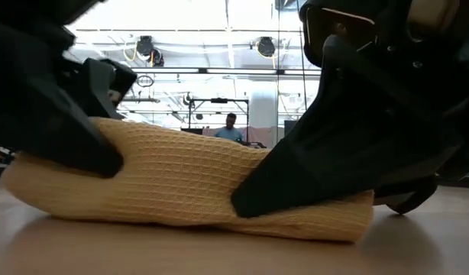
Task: Roll towel
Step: Roll the yellow towel
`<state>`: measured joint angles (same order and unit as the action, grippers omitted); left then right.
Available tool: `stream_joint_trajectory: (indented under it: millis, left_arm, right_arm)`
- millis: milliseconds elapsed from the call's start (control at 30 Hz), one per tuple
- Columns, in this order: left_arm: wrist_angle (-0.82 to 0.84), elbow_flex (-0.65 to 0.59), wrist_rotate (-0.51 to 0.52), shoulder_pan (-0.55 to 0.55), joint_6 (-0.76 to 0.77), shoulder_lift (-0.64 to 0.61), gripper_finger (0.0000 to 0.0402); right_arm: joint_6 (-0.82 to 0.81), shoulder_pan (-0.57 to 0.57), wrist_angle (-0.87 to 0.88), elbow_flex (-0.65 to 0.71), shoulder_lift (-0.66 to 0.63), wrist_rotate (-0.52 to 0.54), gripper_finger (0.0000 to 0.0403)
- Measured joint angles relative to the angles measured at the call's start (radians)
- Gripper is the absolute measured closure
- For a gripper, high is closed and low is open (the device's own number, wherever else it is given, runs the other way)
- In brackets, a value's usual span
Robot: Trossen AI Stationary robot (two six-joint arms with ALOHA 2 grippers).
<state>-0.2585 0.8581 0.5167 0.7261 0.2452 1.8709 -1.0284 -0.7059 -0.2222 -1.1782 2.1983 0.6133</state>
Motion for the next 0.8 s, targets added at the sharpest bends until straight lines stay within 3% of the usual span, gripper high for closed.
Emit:
stream_joint_trajectory:
  millis: [133,367,600,800]
  left_arm:
    - [0.001,0.000,-0.117,-0.046,0.116,0.000,0.0381]
    - [0.005,0.002,-0.350,-0.131,0.308,-0.002,0.0357]
    - [0.020,0.002,-0.427,-0.175,0.400,-0.002,0.0362]
    - [0.039,0.002,-0.444,-0.202,0.482,-0.003,0.0363]
  right_arm:
    - [0.058,-0.005,-0.001,0.000,-0.006,-0.021,0.0352]
    - [0.285,-0.040,0.044,0.004,-0.058,-0.008,0.0267]
    - [0.526,-0.118,0.088,0.005,-0.096,0.135,0.0166]
    - [0.791,-0.194,-0.023,0.003,-0.093,0.303,0.0146]
